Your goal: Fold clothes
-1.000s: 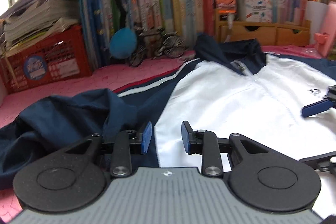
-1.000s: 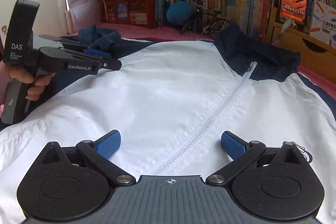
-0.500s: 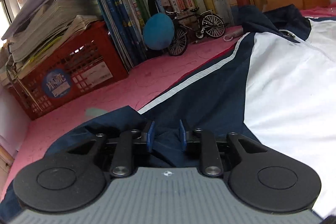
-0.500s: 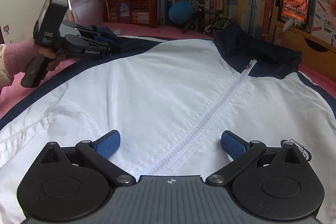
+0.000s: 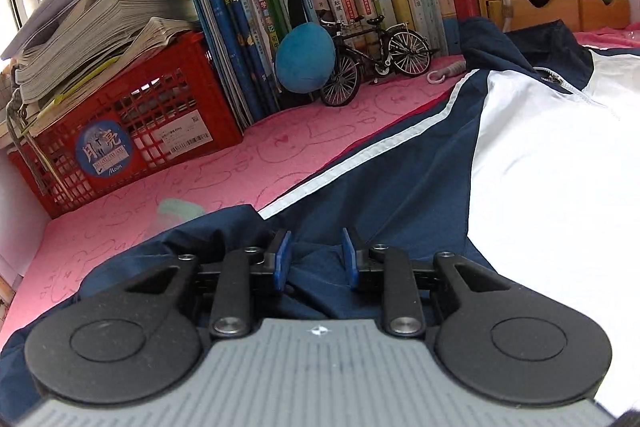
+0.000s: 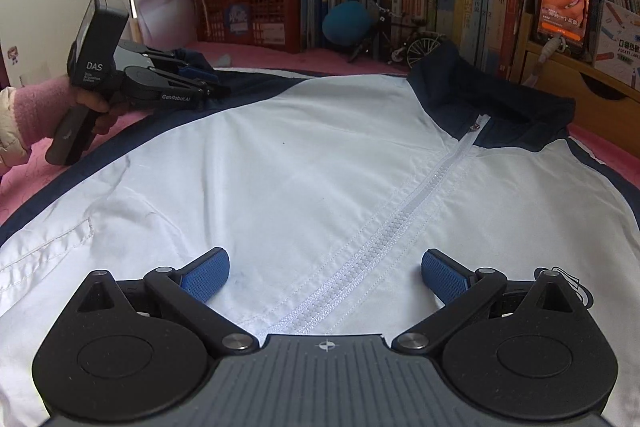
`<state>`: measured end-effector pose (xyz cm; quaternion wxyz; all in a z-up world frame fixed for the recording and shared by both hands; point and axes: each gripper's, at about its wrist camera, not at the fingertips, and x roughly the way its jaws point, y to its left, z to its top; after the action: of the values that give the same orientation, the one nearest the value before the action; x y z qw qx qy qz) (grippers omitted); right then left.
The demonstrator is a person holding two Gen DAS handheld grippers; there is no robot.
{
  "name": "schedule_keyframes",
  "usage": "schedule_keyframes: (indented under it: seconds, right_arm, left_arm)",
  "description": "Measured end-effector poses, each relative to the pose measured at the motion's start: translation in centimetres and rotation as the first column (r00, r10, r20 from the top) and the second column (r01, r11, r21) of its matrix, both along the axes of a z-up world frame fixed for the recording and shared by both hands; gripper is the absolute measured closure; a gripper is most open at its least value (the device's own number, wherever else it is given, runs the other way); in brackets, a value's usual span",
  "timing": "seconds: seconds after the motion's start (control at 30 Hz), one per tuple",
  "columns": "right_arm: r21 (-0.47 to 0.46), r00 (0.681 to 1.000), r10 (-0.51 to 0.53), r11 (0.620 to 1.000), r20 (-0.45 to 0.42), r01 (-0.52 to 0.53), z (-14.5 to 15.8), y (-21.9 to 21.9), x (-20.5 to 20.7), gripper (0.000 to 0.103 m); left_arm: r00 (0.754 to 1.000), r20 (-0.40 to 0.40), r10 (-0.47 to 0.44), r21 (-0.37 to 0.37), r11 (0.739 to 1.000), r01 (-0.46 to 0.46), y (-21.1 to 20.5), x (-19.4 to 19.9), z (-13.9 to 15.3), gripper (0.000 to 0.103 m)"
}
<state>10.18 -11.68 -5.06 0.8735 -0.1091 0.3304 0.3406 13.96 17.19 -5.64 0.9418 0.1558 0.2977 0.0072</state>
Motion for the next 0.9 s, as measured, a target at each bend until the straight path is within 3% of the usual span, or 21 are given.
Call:
schedule_keyframes:
  seconds: [0.43,0.57,0.63,0.73,0.83,0.9]
  right_arm:
    - [0.0,1.0,0.001,1.0,0.001,-0.001,0.0,-0.1,0.1,0.0]
    - [0.0,1.0,0.001,1.0,0.001,-0.001,0.0,-0.1,0.1,0.0]
    - [0.0,1.0,0.001,1.0,0.001,-0.001,-0.1,-0.1,0.0,0.0]
    - [0.0,1.0,0.001,1.0,0.001,-0.001,-0.2,0.0,0.0,0.0]
    - [0.0,1.0,0.001,1.0,0.002,-0.001,-0.2,0.0,0.0,0.0]
    - [0.0,1.0,0.002,1.0,0.002,-0.002,-0.2,0.0,0.0,0.0]
  left_arm:
    - [1.0,0.011,-0.001,0.02,1.0,0.001,-0.5,-0.2,0.2,0.075]
    - [0.999,0.016,0.036,-0.097,0.995,-0.034,1.0,-1.8,1.6,0.072]
    - [0.995,0.013,0.095,-0.229,0.969,-0.089,3.0,-2.8,2.5,0.071]
    - [0.985,-0.001,0.172,-0.426,0.891,-0.156,6.2,-4.7,3.8,0.073]
    - [0.968,0.05,0.245,-0.49,0.851,-0.19,8.0,-7.4,5.4,0.056]
    - [0.95,0.077,0.301,-0.517,0.827,-0.22,9.2,-8.9,6.3,0.038]
